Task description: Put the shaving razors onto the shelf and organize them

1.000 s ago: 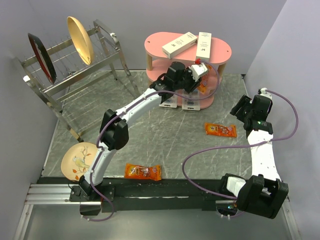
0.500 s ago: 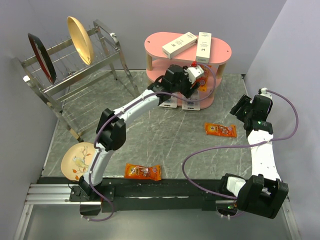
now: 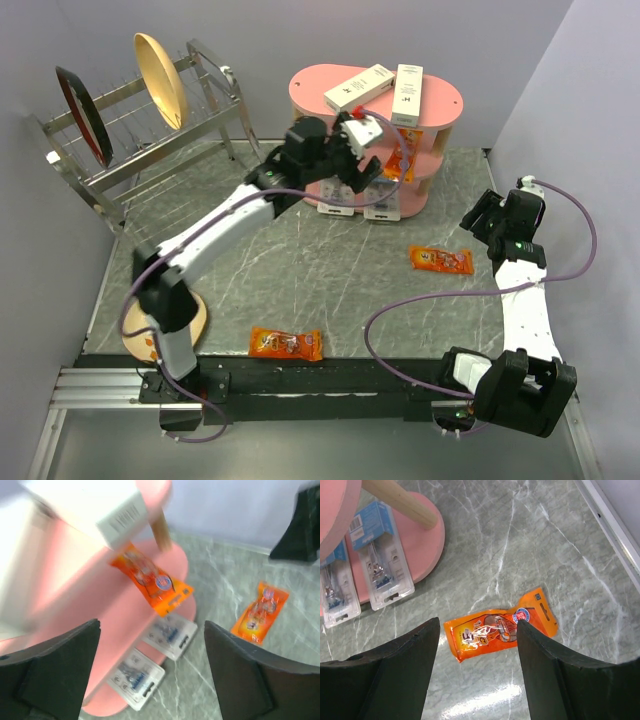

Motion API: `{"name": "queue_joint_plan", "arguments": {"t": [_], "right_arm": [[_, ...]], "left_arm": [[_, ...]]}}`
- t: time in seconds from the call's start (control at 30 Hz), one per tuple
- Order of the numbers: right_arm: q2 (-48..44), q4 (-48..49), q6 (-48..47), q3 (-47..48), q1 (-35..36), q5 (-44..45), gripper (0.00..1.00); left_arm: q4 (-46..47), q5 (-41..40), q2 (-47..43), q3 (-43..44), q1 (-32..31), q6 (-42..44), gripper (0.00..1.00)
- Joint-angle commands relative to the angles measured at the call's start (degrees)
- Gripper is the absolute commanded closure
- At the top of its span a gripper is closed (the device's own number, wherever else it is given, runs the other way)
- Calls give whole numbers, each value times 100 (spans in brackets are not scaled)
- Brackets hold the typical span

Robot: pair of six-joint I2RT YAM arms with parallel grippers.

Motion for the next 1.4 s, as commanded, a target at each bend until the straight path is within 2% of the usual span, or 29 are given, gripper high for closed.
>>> {"name": "queue_joint_plan", "arguments": {"t": [0.0, 0.07, 0.2, 0.37, 0.7, 1.03, 1.13, 1.17, 1.37], "right_arm": [[3, 236, 35, 83, -41, -54, 30], [12, 245, 26, 92, -41, -54, 30], [21, 254, 44, 83, -41, -80, 30], [-6, 280, 61, 74, -41, -98, 30], [-76, 271, 52, 13, -32, -115, 30], [-41, 324, 52, -14, -67, -80, 29], [-32, 324, 44, -22, -76, -54, 29], [-23, 324, 52, -40, -76, -45, 29], [-14, 351, 70, -58, -93, -28, 29]], "left_arm": [[812, -348, -881, -282, 160, -77, 7], [918, -516, -908, -3, 292, -147, 5], [873, -332, -715, 553, 617, -524, 1], [531, -385, -74, 1342, 898, -753, 1], [592, 458, 788, 2038, 1321, -1175, 1], [574, 679, 1087, 2074, 1409, -1378, 1], [662, 591, 1078, 1995, 1400, -1641, 5], [645, 556, 1078, 1995, 1383, -1659, 9], [610, 100, 1069, 1863, 1242, -1616, 17]]}}
